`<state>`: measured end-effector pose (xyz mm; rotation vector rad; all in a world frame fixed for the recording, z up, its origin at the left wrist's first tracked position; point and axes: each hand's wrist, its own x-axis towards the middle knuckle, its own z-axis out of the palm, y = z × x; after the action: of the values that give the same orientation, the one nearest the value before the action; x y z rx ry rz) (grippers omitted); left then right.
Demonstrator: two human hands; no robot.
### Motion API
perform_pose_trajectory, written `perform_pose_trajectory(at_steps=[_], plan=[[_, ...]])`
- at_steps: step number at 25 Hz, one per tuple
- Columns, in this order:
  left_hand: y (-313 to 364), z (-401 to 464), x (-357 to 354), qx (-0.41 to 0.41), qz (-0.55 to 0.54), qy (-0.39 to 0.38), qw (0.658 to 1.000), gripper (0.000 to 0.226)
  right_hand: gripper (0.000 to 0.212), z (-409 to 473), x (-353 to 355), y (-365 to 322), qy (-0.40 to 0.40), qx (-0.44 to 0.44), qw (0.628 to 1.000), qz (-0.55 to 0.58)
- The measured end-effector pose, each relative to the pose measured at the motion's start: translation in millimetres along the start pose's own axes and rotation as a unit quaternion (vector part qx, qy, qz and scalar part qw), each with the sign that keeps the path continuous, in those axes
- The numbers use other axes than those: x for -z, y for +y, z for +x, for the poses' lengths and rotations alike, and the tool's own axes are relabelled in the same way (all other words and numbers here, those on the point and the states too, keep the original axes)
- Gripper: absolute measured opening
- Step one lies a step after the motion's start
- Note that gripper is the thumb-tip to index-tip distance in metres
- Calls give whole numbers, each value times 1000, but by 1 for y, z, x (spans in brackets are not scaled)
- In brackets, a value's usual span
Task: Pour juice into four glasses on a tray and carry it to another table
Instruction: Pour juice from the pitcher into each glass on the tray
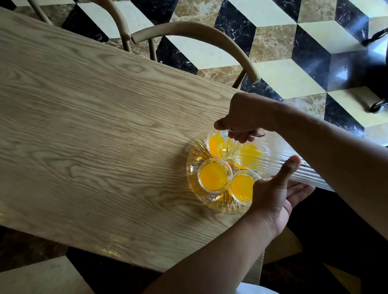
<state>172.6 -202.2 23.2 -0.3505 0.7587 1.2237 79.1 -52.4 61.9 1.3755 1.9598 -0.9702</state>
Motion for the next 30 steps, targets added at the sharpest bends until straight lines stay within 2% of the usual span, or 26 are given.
perform_pose_trajectory(at_steps=[6,21,27,30], plan=[[-2,2,1,-3,12,3,1000,70,47,-8,2,-1,1,6,1000,18],[4,3,8,-31,44,1,999,63,44,-30,3,-16,51,54,997,-6],[6,3,17,-23,70,28,997,72,50,-35,6,-13,56,14,997,43],[3,4,25,-45,134,61,988,60,47,-47,9,0,91,3,990,110]])
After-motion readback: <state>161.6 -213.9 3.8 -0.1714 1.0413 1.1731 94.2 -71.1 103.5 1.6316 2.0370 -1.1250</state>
